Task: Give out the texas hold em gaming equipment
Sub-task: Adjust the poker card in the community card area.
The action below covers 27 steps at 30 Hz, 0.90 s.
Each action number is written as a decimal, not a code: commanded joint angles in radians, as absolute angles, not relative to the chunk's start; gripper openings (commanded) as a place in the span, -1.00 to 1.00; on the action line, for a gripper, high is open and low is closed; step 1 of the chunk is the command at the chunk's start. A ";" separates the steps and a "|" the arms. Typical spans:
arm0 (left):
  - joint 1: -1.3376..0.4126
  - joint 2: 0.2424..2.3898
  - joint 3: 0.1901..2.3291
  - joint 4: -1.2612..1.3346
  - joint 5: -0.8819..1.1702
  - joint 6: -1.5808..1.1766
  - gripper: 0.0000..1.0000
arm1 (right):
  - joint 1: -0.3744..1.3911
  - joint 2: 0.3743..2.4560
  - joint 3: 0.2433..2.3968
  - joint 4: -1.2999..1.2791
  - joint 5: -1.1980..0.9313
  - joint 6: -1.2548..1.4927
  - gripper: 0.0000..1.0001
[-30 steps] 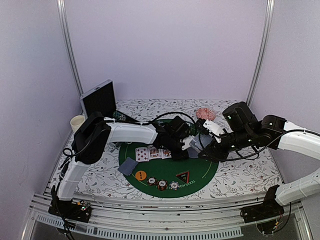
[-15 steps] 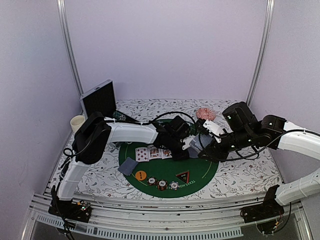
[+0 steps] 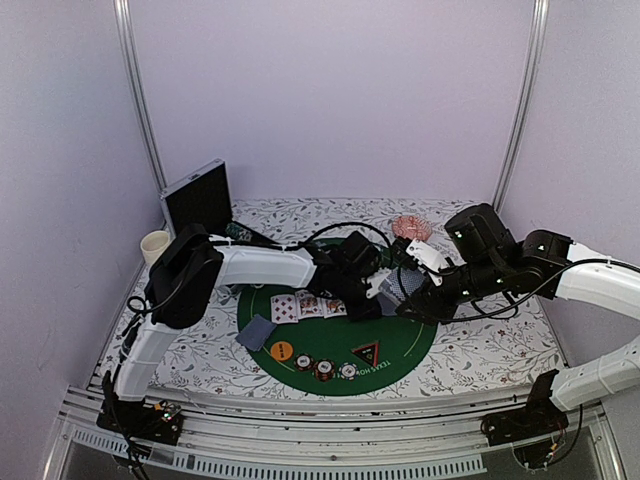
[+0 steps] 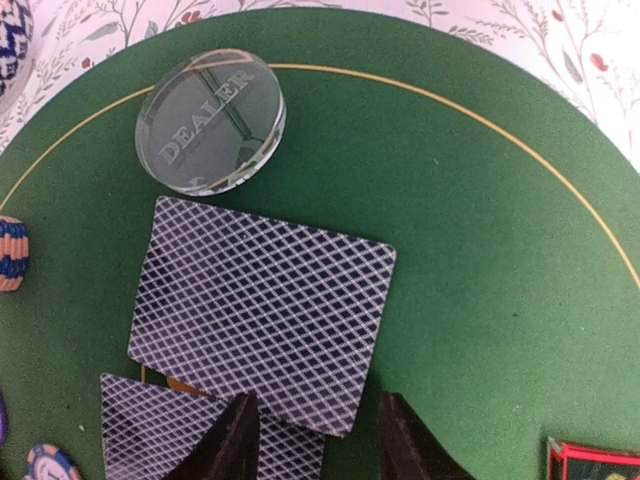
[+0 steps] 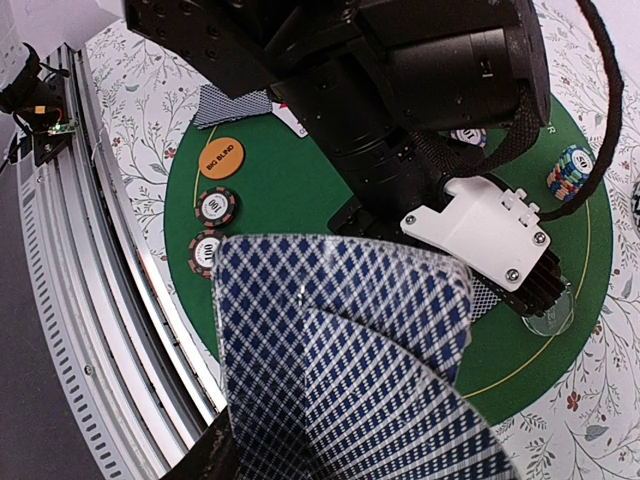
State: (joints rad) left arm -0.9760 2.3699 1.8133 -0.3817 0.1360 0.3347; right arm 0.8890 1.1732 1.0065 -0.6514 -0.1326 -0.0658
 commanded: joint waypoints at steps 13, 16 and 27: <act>-0.988 2.269 1.733 -0.270 0.281 0.288 -0.19 | 0.888 1.135 0.997 -0.658 -0.126 -0.048 -0.03; -0.987 2.269 1.724 -0.265 0.289 0.279 -0.20 | 0.888 1.134 0.998 -0.662 -0.126 -0.045 -0.03; -1.007 2.369 1.788 -0.292 0.344 0.236 -0.61 | 0.888 1.131 1.000 -0.663 -0.120 -0.044 -0.03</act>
